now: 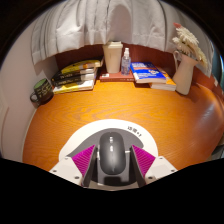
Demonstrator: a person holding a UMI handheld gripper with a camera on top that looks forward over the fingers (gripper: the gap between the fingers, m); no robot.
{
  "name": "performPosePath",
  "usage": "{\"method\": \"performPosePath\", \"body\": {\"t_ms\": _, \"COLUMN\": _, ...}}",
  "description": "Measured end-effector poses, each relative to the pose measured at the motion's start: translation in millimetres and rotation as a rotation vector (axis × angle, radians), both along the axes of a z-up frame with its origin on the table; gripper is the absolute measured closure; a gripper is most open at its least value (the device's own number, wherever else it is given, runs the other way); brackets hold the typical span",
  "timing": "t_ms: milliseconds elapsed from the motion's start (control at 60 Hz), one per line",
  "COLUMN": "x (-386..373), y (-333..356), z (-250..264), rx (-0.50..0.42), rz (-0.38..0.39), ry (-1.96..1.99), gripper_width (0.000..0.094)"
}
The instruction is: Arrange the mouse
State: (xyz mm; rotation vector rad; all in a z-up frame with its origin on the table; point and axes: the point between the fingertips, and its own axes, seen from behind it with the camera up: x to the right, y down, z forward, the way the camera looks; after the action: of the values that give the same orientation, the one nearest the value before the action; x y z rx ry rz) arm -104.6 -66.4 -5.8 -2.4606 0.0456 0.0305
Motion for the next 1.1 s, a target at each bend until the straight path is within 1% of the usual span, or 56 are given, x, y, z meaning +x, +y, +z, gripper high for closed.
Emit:
{"method": "performPosePath", "body": {"t_ms": 50, "x": 2.1, "y": 1.0, "z": 10.2, "rx": 0.009, "rz": 0.005, "ry": -0.005, "gripper_width": 0.0207}}
{"method": "performPosePath", "body": {"t_ms": 200, "x": 4.8, "y": 4.1, "z": 64.5, "rx": 0.057, "rz": 0.053, "ry": -0.022, "gripper_width": 0.0152}}
{"method": "performPosePath", "body": {"t_ms": 350, "x": 7.7, "y": -0.8, "z": 146.1, "rx": 0.144, "rz": 0.047, "ry": 0.027, "gripper_width": 0.0149}}
{"method": "performPosePath", "body": {"t_ms": 433, "x": 13.9, "y": -9.6, "z": 186.5, "rx": 0.184, "rz": 0.06, "ry": 0.031, "gripper_width": 0.0148}}
{"method": "performPosePath", "body": {"t_ms": 500, "x": 20.0, "y": -16.1, "z": 212.5, "rx": 0.219, "rz": 0.062, "ry": 0.028, "gripper_width": 0.0149}}
{"method": "performPosePath", "body": {"t_ms": 600, "x": 30.5, "y": -26.9, "z": 242.5, "rx": 0.261, "rz": 0.084, "ry": 0.025, "gripper_width": 0.0152}}
{"method": "performPosePath", "body": {"t_ms": 717, "x": 37.4, "y": -31.2, "z": 261.9, "rx": 0.302, "rz": 0.102, "ry": 0.022, "gripper_width": 0.0161}}
{"method": "performPosePath", "body": {"t_ms": 783, "x": 43.4, "y": -31.8, "z": 266.5, "rx": 0.311, "rz": 0.099, "ry": 0.027, "gripper_width": 0.0162}}
{"method": "performPosePath", "body": {"t_ms": 900, "x": 52.7, "y": -35.0, "z": 265.9, "rx": 0.305, "rz": 0.078, "ry": 0.037, "gripper_width": 0.0164}}
{"method": "performPosePath", "body": {"t_ms": 1100, "x": 47.8, "y": -47.2, "z": 246.4, "rx": 0.262, "rz": 0.075, "ry": 0.052, "gripper_width": 0.0163}}
